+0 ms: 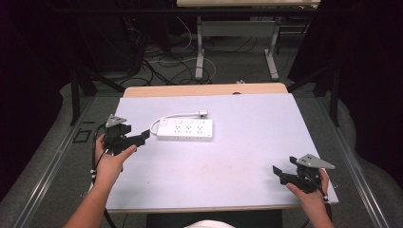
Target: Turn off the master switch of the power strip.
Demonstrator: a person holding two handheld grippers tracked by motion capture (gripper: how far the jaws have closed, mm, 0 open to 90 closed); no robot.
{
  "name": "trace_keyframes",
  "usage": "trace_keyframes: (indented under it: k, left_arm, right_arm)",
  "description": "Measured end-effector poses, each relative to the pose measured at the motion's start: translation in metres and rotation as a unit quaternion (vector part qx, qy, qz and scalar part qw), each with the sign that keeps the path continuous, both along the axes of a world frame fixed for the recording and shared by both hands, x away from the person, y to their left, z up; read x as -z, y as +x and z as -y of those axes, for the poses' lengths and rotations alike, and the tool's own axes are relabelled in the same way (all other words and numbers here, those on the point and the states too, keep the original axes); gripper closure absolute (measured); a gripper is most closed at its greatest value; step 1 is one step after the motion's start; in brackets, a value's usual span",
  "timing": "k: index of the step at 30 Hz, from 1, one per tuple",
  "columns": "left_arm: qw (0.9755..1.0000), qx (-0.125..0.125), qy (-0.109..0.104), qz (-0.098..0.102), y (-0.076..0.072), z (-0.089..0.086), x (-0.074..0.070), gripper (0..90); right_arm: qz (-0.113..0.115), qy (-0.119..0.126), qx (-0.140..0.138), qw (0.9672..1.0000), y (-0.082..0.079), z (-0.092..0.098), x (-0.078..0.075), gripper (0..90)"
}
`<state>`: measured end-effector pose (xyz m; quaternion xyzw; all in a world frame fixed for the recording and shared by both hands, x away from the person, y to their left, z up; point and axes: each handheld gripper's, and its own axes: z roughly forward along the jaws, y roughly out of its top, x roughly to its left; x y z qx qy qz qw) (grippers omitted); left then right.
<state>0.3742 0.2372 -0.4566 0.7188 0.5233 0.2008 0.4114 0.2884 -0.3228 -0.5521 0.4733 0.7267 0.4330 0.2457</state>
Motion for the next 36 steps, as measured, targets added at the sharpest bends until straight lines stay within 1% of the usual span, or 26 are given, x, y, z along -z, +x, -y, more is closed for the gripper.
trace_keyframes:
  k: [1,5,6,9,11,13,15,17,19,21,23,24,26,27,28,31,32,33,34,35,36]
  left_arm:
    - [1.0,-0.004,-0.004,0.0,0.002,0.002,-0.001,22.4]
    - [0.9999,-0.005,-0.008,-0.012,0.01,0.007,-0.005,23.7]
    - [0.9999,-0.005,-0.005,-0.014,0.012,0.008,-0.006,23.9]
    - [0.9998,-0.007,-0.007,-0.016,0.018,0.013,-0.008,25.3]
    - [0.9997,-0.005,-0.006,-0.022,0.021,0.015,-0.011,26.3]
    - [0.9998,-0.006,-0.009,-0.018,0.025,0.018,-0.011,27.3]
    - [0.9997,-0.003,-0.009,-0.021,0.029,0.021,-0.013,29.5]
    - [0.9996,-0.008,-0.012,-0.022,0.033,0.024,-0.013,30.2]
    - [0.9996,-0.006,-0.011,-0.026,0.037,0.026,-0.014,32.2]
    - [0.9995,-0.007,-0.015,-0.029,0.04,0.029,-0.014,32.6]
    - [0.9993,-0.007,-0.011,-0.034,0.043,0.031,-0.014,33.4]
    - [0.9993,-0.009,-0.013,-0.033,0.045,0.032,-0.013,34.3]
    - [0.9991,-0.009,-0.01,-0.039,0.048,0.034,-0.012,36.0]
    - [0.9991,-0.011,-0.012,-0.039,0.05,0.035,-0.011,37.5]
    - [0.9988,-0.01,-0.012,-0.045,0.051,0.035,-0.011,37.5]
    - [0.9987,-0.013,-0.013,-0.047,0.055,0.037,-0.009,40.4]
    - [0.9987,-0.013,-0.013,-0.049,0.057,0.038,-0.008,41.9]
    - [0.9985,-0.011,-0.014,-0.052,0.058,0.039,-0.008,41.9]
    - [0.9986,-0.015,-0.013,-0.048,0.059,0.04,-0.006,43.5]
    - [0.9984,-0.011,-0.011,-0.054,0.06,0.039,-0.006,44.5]
    - [0.9985,-0.014,-0.012,-0.051,0.061,0.04,-0.005,45.2]
  right_arm:
    - [0.0,0.0,0.0,1.0,0.0,0.0,0.0,20.2]
    - [0.001,-0.004,0.0,1.0,0.0,0.0,0.0,20.1]
    - [0.003,-0.003,-0.002,1.0,0.001,0.0,0.001,20.2]
    - [0.003,-0.004,-0.002,1.0,0.001,0.0,0.001,20.2]
    - [0.0,-0.002,-0.002,1.0,0.001,0.0,0.001,20.2]
    - [0.0,-0.002,-0.003,1.0,0.001,0.0,0.001,20.2]
    - [-0.001,-0.001,-0.003,1.0,0.001,0.0,0.001,20.2]
    - [-0.001,-0.001,-0.003,1.0,0.001,0.0,0.001,20.2]
    - [-0.002,-0.001,-0.003,1.0,0.001,0.0,0.002,20.2]
    - [-0.002,0.001,0.0,1.0,0.001,-0.001,0.002,20.2]
    - [-0.003,-0.001,-0.003,1.0,0.001,0.0,0.002,20.2]
    - [-0.003,-0.002,-0.003,1.0,0.001,0.0,0.002,20.2]
    - [-0.003,-0.002,-0.005,1.0,0.001,0.0,0.002,20.2]
    - [-0.004,-0.002,-0.004,1.0,0.001,0.0,0.002,20.2]
    - [-0.004,-0.002,-0.004,1.0,0.001,0.0,0.002,20.2]
    - [-0.001,-0.005,-0.006,1.0,0.001,0.0,0.002,20.2]
    - [-0.004,-0.002,-0.005,1.0,0.001,0.0,0.002,20.2]
    - [-0.003,-0.003,-0.006,1.0,0.001,0.0,0.002,20.2]
    - [-0.003,-0.003,-0.005,1.0,0.001,0.0,0.002,20.2]
    - [-0.005,-0.003,-0.003,1.0,0.001,0.0,0.002,20.2]
    - [-0.005,-0.004,-0.004,1.0,0.001,0.0,0.002,20.2]
